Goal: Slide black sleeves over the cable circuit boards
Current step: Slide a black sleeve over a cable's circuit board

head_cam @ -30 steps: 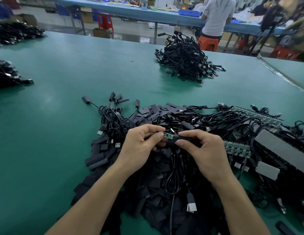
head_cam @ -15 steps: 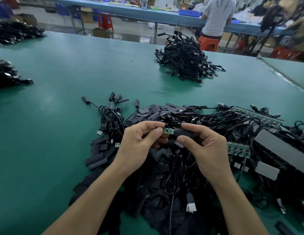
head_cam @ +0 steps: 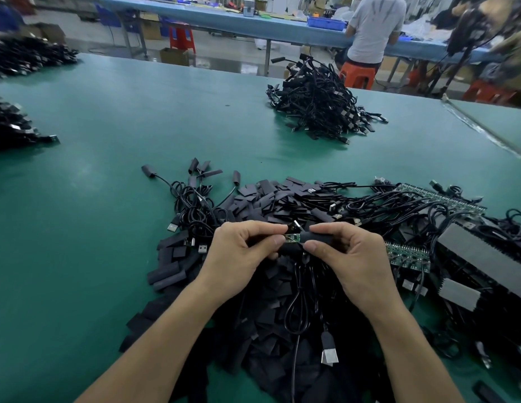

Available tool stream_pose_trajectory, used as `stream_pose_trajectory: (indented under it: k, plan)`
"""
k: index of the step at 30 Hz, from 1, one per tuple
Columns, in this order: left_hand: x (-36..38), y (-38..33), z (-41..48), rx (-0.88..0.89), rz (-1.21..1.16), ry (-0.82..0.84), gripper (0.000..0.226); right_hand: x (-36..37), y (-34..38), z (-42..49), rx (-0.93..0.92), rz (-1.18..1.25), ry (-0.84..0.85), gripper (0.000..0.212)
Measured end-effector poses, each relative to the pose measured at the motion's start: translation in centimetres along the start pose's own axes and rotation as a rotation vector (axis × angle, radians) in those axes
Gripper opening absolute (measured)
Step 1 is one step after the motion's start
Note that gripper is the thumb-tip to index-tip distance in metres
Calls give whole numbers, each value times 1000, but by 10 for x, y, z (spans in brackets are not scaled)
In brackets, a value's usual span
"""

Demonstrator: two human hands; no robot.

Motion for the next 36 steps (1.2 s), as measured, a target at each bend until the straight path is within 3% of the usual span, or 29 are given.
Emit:
stream_pose_trajectory:
  k: [6, 11, 26, 31, 36]
  plan:
    - [-2, -2, -1, -18, -146, 45, 22, 1, 4, 0, -31, 32, 29, 18]
    - [-2, 2, 1, -76, -224, 102, 20, 9, 7, -2, -84, 52, 60, 26]
    - [2, 2, -2, -131, -261, 176, 25, 15, 20, -3, -269, -144, 80, 20]
    - [2, 1, -2, -132, -248, 184, 26, 19, 22, -3, -293, -208, 129, 25]
    - [2, 2, -1, -152, -290, 159, 18, 15, 22, -3, -270, -220, 72, 34]
Point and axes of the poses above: each hand's wrist, its own z-axis towards the middle knuckle, its own x-axis out of the palm, y = z × x, the point moved 8 cm from there along z, towards the middle knuckle, and after that the axes turned 11 degrees about -x, right-handed, at the moved point
